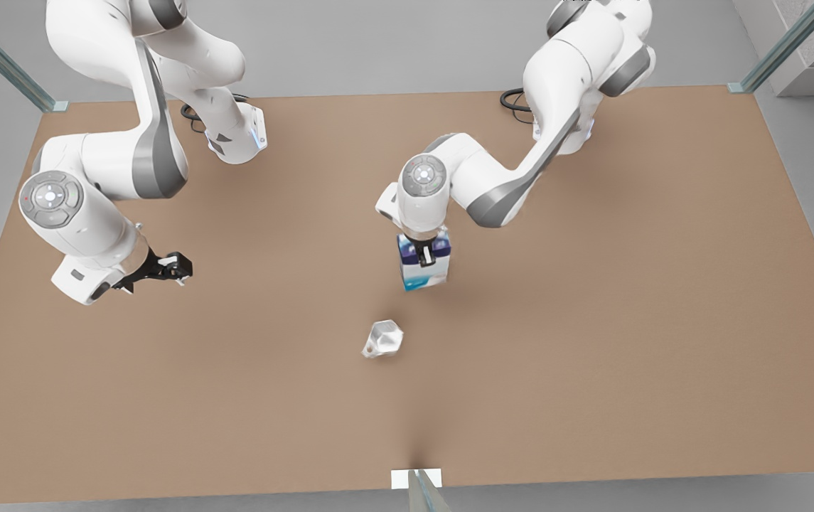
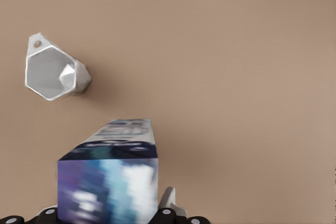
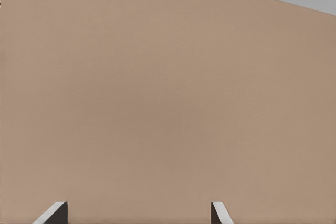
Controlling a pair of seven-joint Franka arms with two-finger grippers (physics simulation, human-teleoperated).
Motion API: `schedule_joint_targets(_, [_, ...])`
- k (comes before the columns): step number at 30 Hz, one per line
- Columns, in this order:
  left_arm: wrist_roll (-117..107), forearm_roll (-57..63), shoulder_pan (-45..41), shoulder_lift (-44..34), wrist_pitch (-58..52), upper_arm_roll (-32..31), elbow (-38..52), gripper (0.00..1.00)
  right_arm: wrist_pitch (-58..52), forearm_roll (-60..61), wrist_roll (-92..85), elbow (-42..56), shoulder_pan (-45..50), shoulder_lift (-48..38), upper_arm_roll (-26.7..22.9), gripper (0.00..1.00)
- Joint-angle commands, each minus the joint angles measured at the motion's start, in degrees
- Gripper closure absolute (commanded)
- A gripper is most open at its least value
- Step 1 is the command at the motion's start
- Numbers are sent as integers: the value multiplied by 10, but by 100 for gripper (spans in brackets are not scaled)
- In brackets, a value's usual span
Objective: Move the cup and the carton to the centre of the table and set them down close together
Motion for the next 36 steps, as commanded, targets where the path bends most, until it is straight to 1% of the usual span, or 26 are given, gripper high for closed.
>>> schedule_joint_targets(1, [1,-28,-4,4,2,0,0,53,0,-1,0,0,0,0,0,0])
schedule_joint_targets(4, [1,-20,-33,44,20,11,17,52,0,-1,-1,0,1,1,0,0])
schedule_joint_targets(5, [6,-21,-49,47,21,27,18,52,0,0,-1,0,1,1,0,0])
schedule_joint_targets(14, [16,-16,-72,82,33,39,16,48,2,-1,-1,0,1,1,0,0])
schedule_joint_targets(15, [15,-16,-75,83,33,40,15,46,2,-1,0,0,1,1,0,0])
schedule_joint_targets(16, [5,-16,-79,85,33,42,15,27,2,-1,0,0,1,2,0,0])
schedule_joint_targets(17, [3,-16,-80,86,33,42,14,12,2,0,-1,0,1,2,0,0])
schedule_joint_targets(18, [3,-16,-81,87,33,42,14,7,2,0,-1,0,1,2,0,0])
schedule_joint_targets(21, [3,-15,-82,92,46,42,11,2,2,-1,-1,0,1,2,0,0])
schedule_joint_targets(23, [3,-15,-82,91,48,43,10,1,2,-1,-1,0,1,2,0,0])
schedule_joint_targets(36, [3,-15,-80,89,55,43,11,1,1,0,-1,0,1,1,0,0])
